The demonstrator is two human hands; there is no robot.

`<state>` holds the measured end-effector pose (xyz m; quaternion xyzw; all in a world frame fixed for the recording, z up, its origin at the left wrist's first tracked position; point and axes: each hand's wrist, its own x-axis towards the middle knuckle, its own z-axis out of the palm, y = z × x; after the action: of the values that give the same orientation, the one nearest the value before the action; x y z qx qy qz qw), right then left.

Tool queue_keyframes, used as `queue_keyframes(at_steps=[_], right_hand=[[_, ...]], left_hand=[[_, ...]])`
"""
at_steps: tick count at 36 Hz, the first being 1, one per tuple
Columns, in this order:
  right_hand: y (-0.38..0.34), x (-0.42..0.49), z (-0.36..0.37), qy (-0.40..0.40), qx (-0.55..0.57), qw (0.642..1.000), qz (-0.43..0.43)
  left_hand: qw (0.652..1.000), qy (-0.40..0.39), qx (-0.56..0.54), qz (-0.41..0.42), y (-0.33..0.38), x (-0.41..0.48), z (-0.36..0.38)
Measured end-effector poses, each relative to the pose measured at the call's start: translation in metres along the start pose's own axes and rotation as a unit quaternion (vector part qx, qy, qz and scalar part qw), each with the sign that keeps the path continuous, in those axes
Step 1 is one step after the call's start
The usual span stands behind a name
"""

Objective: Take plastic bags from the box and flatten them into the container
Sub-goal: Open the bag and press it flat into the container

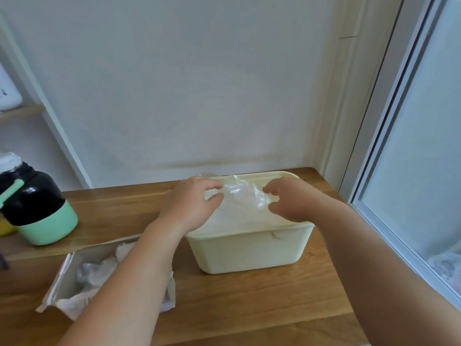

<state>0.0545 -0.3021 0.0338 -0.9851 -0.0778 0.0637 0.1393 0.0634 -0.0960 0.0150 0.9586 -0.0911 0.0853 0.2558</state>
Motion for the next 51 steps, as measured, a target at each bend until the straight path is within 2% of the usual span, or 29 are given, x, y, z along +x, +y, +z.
queue_keyframes(at_steps=[6, 11, 15, 19, 23, 27, 32, 36, 39, 41, 45, 49, 51], right_hand=[[-0.012, -0.011, 0.008, 0.143, 0.048, 0.988, -0.02], [-0.043, -0.028, 0.01, 0.198, 0.149, 0.966, -0.076], [-0.079, -0.033, 0.024, 0.224, 0.242, 0.937, -0.113], [-0.114, -0.033, 0.049, 0.188, 0.296, 0.924, -0.15], [-0.144, -0.03, 0.076, 0.121, 0.293, 0.933, -0.171], [-0.158, -0.03, 0.096, 0.057, 0.27, 0.944, -0.183], [-0.159, -0.027, 0.102, 0.038, 0.25, 0.952, -0.174], [-0.152, -0.028, 0.096, 0.006, 0.265, 0.948, -0.176], [-0.151, -0.029, 0.095, -0.012, 0.278, 0.942, -0.189], [-0.151, -0.028, 0.096, -0.015, 0.287, 0.937, -0.198], [-0.152, -0.026, 0.098, 0.032, 0.312, 0.929, -0.195], [-0.155, -0.024, 0.097, 0.03, 0.344, 0.923, -0.168], [-0.157, -0.023, 0.096, 0.023, 0.387, 0.908, -0.161]], left_hand=[[0.994, 0.06, -0.095, -0.012, -0.006, -0.02, -0.012], [0.988, 0.077, -0.131, -0.024, -0.016, -0.046, -0.033], [0.991, 0.089, -0.095, -0.039, -0.036, -0.07, -0.05], [0.993, 0.079, -0.003, -0.089, -0.058, -0.097, -0.064], [0.979, -0.039, 0.13, -0.152, -0.074, -0.118, -0.069], [0.971, -0.11, 0.153, -0.146, -0.082, -0.125, -0.063], [0.976, -0.113, 0.089, -0.163, -0.082, -0.123, -0.06], [0.983, -0.013, -0.044, -0.179, -0.082, -0.123, -0.06], [0.978, 0.09, -0.136, -0.13, -0.079, -0.123, -0.057], [0.969, 0.123, -0.194, -0.095, -0.077, -0.123, -0.055], [0.963, 0.112, -0.239, -0.051, -0.079, -0.124, -0.053], [0.969, 0.047, -0.23, -0.078, -0.086, -0.128, -0.05], [0.975, 0.031, -0.2, -0.092, -0.087, -0.13, -0.05]])
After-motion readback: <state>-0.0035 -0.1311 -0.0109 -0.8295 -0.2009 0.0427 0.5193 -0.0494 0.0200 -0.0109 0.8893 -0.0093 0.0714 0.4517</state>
